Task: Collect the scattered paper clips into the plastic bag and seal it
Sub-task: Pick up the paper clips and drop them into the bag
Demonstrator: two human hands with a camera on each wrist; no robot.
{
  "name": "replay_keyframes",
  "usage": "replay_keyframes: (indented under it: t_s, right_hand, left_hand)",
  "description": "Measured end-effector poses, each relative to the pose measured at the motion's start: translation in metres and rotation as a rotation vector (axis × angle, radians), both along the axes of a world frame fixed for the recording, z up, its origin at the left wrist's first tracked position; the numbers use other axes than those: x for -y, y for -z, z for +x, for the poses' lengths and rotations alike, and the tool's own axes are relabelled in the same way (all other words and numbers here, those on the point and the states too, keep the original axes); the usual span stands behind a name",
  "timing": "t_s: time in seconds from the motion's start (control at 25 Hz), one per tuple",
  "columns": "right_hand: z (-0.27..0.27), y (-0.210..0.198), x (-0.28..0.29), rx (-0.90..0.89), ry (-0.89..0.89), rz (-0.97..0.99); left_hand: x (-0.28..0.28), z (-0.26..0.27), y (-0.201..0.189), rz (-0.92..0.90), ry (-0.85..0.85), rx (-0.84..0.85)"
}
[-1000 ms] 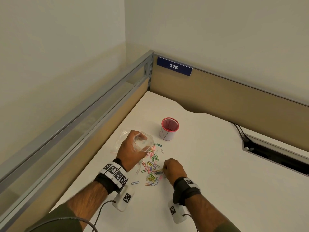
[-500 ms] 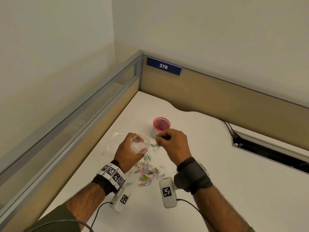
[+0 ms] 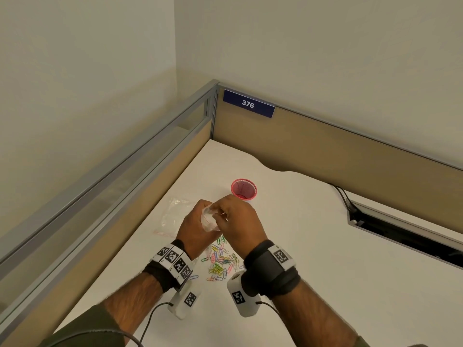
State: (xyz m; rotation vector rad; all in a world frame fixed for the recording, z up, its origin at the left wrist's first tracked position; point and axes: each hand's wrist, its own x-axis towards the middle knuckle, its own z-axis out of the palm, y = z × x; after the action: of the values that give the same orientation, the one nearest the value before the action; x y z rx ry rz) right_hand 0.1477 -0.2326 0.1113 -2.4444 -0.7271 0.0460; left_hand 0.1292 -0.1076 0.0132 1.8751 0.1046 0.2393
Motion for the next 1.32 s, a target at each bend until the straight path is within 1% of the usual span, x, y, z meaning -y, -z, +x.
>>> replay_keyframes:
  t_s: [0.08,0.12,0.2,0.24,0.36,0.44,0.48,0.56,0.64,0.8,0.92,1.0,1.08,1.16,1.24,1.32]
  right_hand:
    - [0.0,-0.006,0.007,0.075,0.008,0.068]
    - [0.003,-0.006,0.014,0.11,0.04,0.118]
    - [0.015,0.009,0.034,0.101,0.129,0.166]
    - [0.023,0.025,0.044,0.051,0.173,0.126]
    - [0.04,0.087,0.076,-0.184,0.268,-0.198]
    - [0.035,0.126,0.087,-0.327,0.288,-0.358]
    - [0.03,0.14,0.089,-0.355,0.293,-0.425]
    - [0.019,0.16,0.084,-0.336,0.29,-0.509]
    - [0.009,0.168,0.07,-0.323,0.276,-0.509]
    - [-0.007,0.172,0.043,-0.328,0.124,-0.463]
    - [-0.008,0.165,0.044,-0.326,0.116,-0.385]
    - [-0.011,0.164,0.045,-0.342,0.025,-0.38]
    - [-0.017,0.164,0.042,-0.355,-0.084,-0.448]
    - [-0.022,0.17,0.037,-0.262,-0.125,-0.527]
    - [-0.023,0.172,0.034,-0.162,-0.117,-0.551]
    - [-0.018,0.171,0.035,-0.148,-0.087,-0.536]
  left_hand:
    - [-0.002,-0.003,0.001,-0.006,-0.001,0.01]
    - [-0.003,-0.004,0.002,-0.01,0.0,0.015]
    - [-0.008,-0.007,0.001,-0.013,-0.009,0.019]
    - [-0.014,-0.01,0.002,-0.012,-0.02,0.021]
    - [-0.028,-0.015,0.003,-0.03,-0.035,0.034]
    - [-0.036,-0.019,0.001,-0.02,-0.063,0.031]
    - [-0.04,-0.019,0.0,-0.017,-0.079,0.029]
    - [-0.047,-0.021,0.002,-0.014,-0.109,0.033]
    - [-0.051,-0.023,0.004,-0.017,-0.12,0.033]
    - [-0.051,-0.023,0.004,-0.019,-0.107,0.018]
    - [-0.052,-0.021,0.003,-0.022,-0.091,0.032]
    - [-0.053,-0.022,0.003,-0.022,-0.083,0.032]
    - [-0.053,-0.023,0.003,-0.028,-0.081,0.032]
    - [-0.052,-0.024,0.002,-0.022,-0.082,0.029]
    - [-0.053,-0.025,0.002,-0.021,-0.082,0.024]
    - [-0.053,-0.026,0.002,-0.028,-0.074,0.028]
